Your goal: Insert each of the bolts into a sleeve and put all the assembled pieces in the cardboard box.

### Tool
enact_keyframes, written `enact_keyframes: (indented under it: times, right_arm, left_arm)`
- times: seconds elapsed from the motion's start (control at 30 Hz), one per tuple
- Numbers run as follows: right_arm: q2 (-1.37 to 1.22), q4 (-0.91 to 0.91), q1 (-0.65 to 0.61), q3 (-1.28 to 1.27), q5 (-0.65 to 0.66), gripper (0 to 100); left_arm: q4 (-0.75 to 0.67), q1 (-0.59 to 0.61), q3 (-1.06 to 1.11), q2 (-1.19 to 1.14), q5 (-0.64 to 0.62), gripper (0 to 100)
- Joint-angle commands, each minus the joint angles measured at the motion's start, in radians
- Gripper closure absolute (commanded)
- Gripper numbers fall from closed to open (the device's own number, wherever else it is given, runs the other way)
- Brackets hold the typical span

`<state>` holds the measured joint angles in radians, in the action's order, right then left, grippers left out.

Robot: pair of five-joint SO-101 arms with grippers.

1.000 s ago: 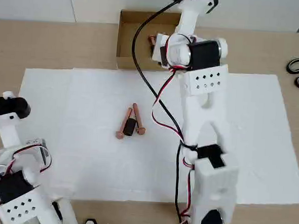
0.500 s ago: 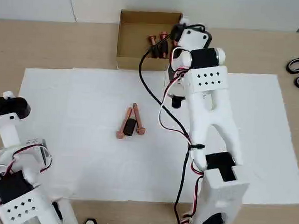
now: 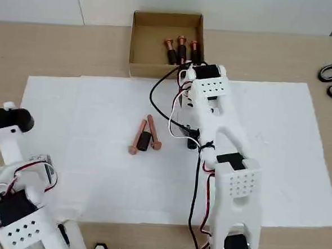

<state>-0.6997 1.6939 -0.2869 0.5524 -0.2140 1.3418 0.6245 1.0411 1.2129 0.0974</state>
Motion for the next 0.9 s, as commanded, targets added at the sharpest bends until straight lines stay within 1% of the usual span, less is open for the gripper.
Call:
enact_keyframes:
  times: [0.0, 0.1, 0.3, 0.43, 0.5, 0.87]
  right_arm:
    - [0.01, -0.015, 0.001, 0.032, 0.049, 99.5]
    - [0.035, -0.015, -0.001, 0.032, 0.075, 99.3]
    - [0.062, -0.012, 0.004, 0.032, 0.072, 98.0]
    - [0.061, -0.008, 0.005, 0.025, 0.077, 89.1]
    - [0.062, -0.008, 0.005, 0.025, 0.077, 86.4]
    - [0.065, -0.004, -0.002, -0.006, 0.072, 86.1]
  left_arm:
    - [-0.017, 0.0, -0.002, 0.002, 0.003, 86]
    - [-0.017, 0.0, -0.004, 0.002, 0.003, 86]
    - [-0.017, 0.0, -0.005, 0.002, 0.003, 86]
    - [-0.017, 0.0, -0.005, 0.002, 0.003, 86]
    - [-0.017, 0.0, -0.005, 0.002, 0.003, 86]
    - [-0.017, 0.0, -0.005, 0.002, 0.003, 86]
